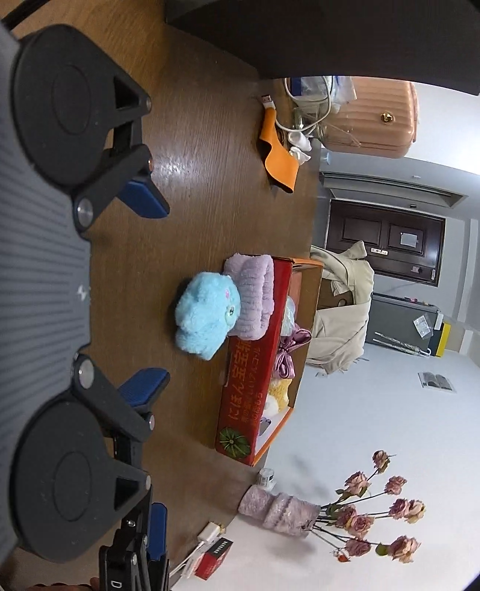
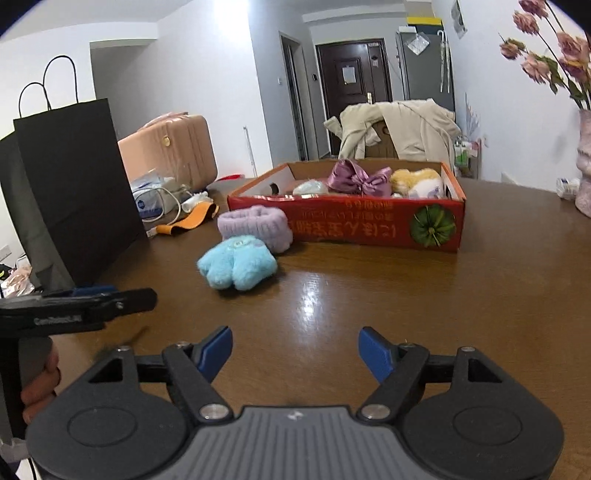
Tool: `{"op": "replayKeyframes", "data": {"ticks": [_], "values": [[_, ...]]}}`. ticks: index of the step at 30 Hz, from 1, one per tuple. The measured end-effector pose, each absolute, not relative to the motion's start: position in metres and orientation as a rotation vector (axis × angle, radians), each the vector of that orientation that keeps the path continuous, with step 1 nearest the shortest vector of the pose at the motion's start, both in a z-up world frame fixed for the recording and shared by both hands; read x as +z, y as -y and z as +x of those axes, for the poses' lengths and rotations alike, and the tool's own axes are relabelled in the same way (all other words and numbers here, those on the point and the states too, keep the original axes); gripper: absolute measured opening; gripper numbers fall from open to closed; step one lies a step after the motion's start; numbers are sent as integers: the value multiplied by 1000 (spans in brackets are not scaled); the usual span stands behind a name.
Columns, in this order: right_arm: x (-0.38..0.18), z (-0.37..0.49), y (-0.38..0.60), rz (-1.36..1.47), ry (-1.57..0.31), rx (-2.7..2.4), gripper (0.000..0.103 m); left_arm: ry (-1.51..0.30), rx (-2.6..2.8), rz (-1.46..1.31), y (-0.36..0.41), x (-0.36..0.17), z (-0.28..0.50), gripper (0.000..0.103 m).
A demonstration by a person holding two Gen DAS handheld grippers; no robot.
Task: Organize soft objects
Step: 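Move both grippers back toward the light-blue plush, then close the left gripper on the light-blue plush while the right gripper also grips it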
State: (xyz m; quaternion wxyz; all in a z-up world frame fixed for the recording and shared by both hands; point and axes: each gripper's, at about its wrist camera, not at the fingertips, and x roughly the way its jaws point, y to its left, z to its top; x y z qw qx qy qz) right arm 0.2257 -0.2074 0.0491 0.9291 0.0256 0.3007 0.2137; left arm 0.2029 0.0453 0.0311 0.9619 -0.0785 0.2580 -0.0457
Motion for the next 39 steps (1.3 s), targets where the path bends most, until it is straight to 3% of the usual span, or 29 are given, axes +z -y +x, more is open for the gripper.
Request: {"op": "replayKeyframes", "data": {"ticks": [3,5,10,15,23,32,39], "values": [[49,236,200,52,-613,440,72,-530,-111,-196,-47,28,216,88],[49,245,195,50,-617,445,68,-548,-111,-207,-48,28,226,78],[48,278,184,65,-595,457,62,-609,-158,-268,-53,25,254,64],[43,325,164,94,-621,504,58,-642,-204,-314,-53,17,281,62],[27,383,135,170,-677,593,54,-675,-216,-444,-70,1,304,40],[-1,397,141,353,-786,674,42,-676,-207,-501,-79,-7,310,35],[11,359,166,377,-771,620,37,-635,-288,-445,-58,5,292,33]]}}
